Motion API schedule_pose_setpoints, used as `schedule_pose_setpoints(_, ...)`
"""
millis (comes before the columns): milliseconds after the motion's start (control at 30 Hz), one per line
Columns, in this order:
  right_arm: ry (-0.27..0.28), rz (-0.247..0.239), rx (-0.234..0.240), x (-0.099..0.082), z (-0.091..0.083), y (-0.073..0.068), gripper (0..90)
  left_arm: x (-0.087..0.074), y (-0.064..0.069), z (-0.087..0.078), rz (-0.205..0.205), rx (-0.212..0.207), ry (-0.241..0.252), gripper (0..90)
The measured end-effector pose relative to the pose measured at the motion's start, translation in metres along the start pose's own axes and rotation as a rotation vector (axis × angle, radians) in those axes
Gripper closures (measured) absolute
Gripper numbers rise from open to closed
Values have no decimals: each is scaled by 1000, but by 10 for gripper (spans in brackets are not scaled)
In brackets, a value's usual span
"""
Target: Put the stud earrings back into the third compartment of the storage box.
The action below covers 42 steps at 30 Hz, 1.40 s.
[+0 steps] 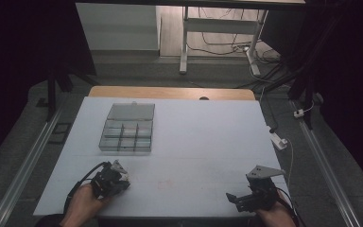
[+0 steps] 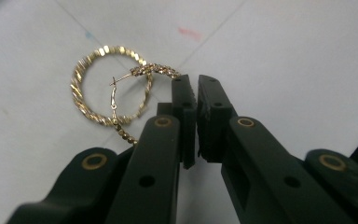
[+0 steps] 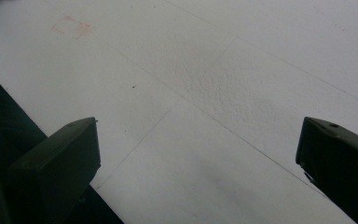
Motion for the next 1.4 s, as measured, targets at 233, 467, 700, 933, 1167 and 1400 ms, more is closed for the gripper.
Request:
schedule_pose_setpoints(233, -1, 1, 0, 0, 0, 0, 1, 5, -4, -13, 1, -13, 116, 857)
schedule_pose_setpoints(467, 1, 12, 2, 0, 0, 1, 1, 9, -11, -23, -29, -40, 181, 857)
schedule_pose_setpoints(700, 0, 19, 3, 0, -1, 2, 1, 17, -23, -30, -60, -30, 247, 857)
schedule_pose_setpoints(933, 5, 26, 4, 0, -1, 2, 1, 28, -34, -33, -86, -13, 277, 857)
schedule_pose_setpoints(1167, 18, 41, -3, 0, -2, 4, 1, 42, -44, -33, -93, -1, 309, 856)
schedule_pose_setpoints(1400, 34, 72, -7, 0, -3, 6, 1, 58, -54, -28, -96, -5, 331, 857)
Point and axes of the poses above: each handheld gripper's, and its own axes: z roughly forward along the jaws, x roughly out of its top, y roughly to its right, the point moved 4 cm from there along z, roughly forward along the jaws, and after that the axes turned 14 degrees about x, right-handed, at the moved point
